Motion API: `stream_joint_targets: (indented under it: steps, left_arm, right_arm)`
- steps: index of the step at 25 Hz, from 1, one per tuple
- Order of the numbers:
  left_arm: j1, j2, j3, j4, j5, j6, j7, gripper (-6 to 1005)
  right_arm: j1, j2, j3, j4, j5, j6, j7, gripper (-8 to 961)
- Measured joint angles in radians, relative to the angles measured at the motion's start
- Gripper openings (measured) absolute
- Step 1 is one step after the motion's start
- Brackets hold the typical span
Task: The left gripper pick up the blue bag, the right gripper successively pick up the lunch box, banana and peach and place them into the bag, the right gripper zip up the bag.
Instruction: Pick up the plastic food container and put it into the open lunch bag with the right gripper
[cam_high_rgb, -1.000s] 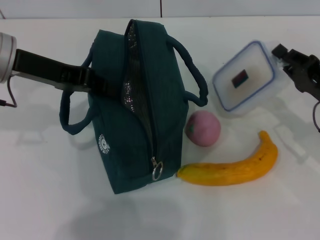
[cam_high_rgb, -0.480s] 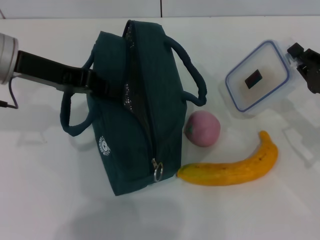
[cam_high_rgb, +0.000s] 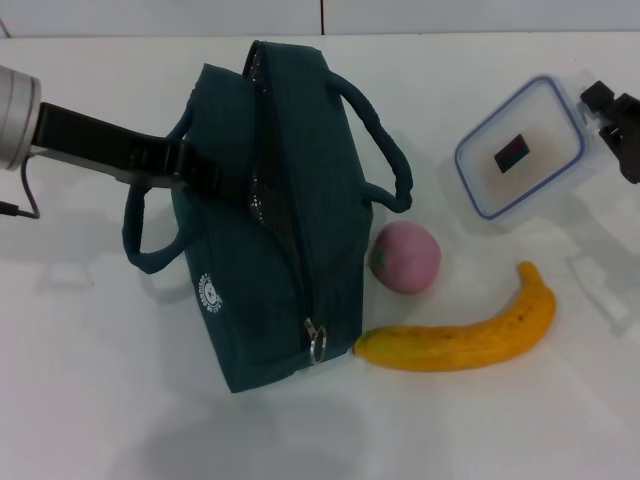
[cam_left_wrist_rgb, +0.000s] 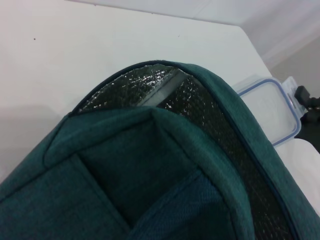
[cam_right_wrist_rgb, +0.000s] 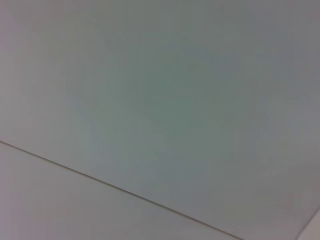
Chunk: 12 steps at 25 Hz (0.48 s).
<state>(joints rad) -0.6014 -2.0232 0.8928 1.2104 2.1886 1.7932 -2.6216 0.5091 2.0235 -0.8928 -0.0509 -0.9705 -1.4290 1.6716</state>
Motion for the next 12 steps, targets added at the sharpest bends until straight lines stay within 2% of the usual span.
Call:
stream_joint_targets:
  steps: [12]
  left_arm:
    - [-0.001,0.004,0.0,0.003,-0.009,0.003,-0.013,34]
  right_arm:
    - [-0.023,-0.003,0.0,-0.002,0.067,-0.111,0.055,95]
